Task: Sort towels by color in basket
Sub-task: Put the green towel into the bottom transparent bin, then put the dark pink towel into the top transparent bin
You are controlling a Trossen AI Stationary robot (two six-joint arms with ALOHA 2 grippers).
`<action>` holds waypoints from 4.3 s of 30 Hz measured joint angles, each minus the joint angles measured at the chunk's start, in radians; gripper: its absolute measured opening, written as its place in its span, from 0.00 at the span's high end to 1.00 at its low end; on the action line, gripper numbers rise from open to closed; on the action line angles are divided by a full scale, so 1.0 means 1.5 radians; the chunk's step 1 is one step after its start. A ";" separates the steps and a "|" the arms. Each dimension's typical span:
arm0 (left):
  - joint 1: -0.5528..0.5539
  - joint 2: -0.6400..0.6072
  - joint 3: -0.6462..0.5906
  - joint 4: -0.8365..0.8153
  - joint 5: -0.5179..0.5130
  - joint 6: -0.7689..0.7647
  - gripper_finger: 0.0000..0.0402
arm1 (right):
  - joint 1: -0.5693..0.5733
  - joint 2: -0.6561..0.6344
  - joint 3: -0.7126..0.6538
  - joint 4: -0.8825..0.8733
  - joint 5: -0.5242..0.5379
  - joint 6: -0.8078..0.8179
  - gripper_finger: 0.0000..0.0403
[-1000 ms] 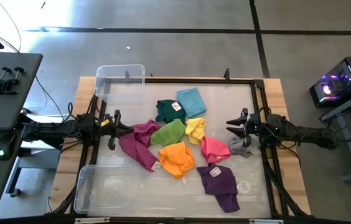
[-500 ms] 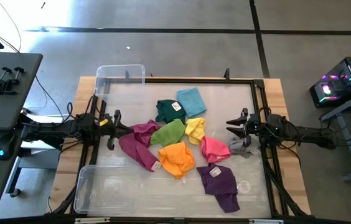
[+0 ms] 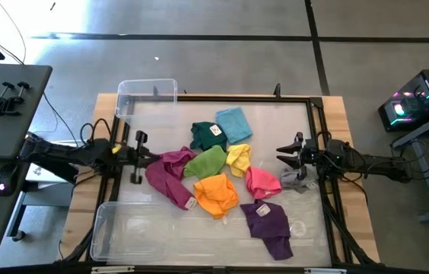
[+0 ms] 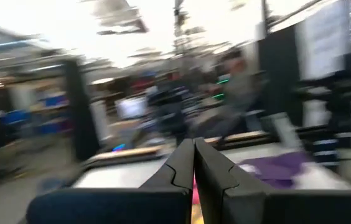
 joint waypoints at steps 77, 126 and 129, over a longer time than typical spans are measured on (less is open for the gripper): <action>-0.226 0.644 0.685 -0.485 -0.326 -0.010 0.99 | 0.000 0.000 0.000 0.000 0.000 0.000 0.66; -0.675 0.830 0.940 -1.180 -0.291 -1.116 0.60 | 0.000 0.000 0.000 0.000 0.000 0.000 0.66; -0.675 0.830 0.940 -1.185 -0.291 -1.116 0.57 | 0.000 0.000 0.000 0.000 0.000 0.000 0.66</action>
